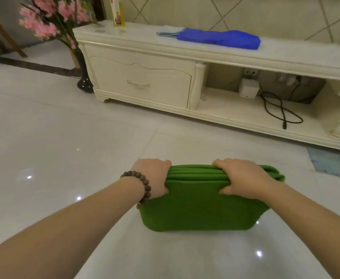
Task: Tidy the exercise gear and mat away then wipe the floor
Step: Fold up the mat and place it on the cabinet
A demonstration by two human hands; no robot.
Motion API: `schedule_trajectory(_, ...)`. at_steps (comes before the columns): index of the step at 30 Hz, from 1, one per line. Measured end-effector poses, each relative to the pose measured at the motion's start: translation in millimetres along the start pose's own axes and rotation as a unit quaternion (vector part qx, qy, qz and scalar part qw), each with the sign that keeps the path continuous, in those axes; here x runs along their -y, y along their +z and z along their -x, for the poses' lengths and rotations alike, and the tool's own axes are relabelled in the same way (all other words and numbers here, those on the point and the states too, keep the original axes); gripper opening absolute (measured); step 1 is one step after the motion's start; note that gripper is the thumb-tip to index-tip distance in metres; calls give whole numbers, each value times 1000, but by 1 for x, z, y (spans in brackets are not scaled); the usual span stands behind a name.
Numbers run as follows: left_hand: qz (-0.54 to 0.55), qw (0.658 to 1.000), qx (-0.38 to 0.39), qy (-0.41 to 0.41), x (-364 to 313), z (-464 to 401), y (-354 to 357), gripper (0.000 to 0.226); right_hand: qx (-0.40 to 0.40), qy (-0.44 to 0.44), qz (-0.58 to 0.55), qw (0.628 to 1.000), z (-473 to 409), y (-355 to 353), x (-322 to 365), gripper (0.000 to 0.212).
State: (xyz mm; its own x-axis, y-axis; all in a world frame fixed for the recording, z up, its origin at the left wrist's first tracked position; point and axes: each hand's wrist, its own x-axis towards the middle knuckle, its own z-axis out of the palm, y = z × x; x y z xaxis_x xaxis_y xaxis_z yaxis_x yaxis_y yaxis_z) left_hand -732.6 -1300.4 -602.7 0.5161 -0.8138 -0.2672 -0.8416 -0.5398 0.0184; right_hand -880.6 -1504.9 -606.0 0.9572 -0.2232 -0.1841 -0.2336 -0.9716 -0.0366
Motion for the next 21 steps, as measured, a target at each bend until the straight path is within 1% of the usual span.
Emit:
schedule_trajectory(1, -14, 999, -35, 0, 1, 1, -3, 34, -31, 2, 17, 999, 0, -2, 0, 57)
schedule_trajectory(3, -36, 994, -106, -3, 2, 2, -10, 30, -94, 6, 52, 994, 2, -7, 2, 52)
schedule_trajectory(4, -53, 988, -144, -1, 0, 2, -11, 30, -129, 9, 69, 989, 6, -8, 3, 53)
schedule_trajectory(6, -82, 967, -243, 10, -5, 3, -3, 34, -208, 25, 110, 972, 15, 0, 0, 62)
schedule_trajectory(8, -89, 941, -326, 17, -10, 3, 21, 43, -305, 45, 125, 943, 24, 26, -3, 68)
schedule_trajectory(9, -82, 931, -355, 21, -12, 1, 38, 48, -337, 55, 130, 931, 28, 44, -3, 69)
schedule_trajectory(10, -76, 928, -365, 24, -15, 0, 57, 51, -352, 61, 135, 924, 32, 62, -2, 71)
schedule_trajectory(11, -75, 928, -364, 25, -18, -1, 76, 55, -353, 64, 138, 923, 34, 81, -1, 74)
schedule_trajectory(12, -75, 933, -351, 23, -21, -1, 97, 59, -336, 69, 136, 929, 37, 101, 1, 79)
schedule_trajectory(13, -74, 943, -325, 21, -24, -1, 120, 64, -300, 76, 127, 942, 40, 124, 4, 87)
schedule_trajectory(15, -78, 966, -247, 21, -32, 4, 169, 70, -184, 89, 95, 974, 51, 172, 11, 105)
schedule_trajectory(17, -78, 983, -162, 20, -42, 15, 214, 73, -75, 90, 70, 991, 67, 218, 19, 114)
schedule_trajectory(18, -73, 990, -115, 18, -45, 20, 232, 80, -39, 88, 61, 993, 75, 236, 22, 114)
schedule_trajectory(19, -68, 995, -76, 10, -47, 25, 246, 89, -19, 82, 54, 995, 81, 248, 25, 109)
schedule_trajectory(20, -67, 997, -49, 0, -48, 28, 256, 97, -26, 66, 47, 996, 85, 253, 25, 97)
schedule_trajectory(21, -64, 997, -43, -7, -48, 28, 260, 99, -59, 47, 36, 997, 87, 256, 21, 79)
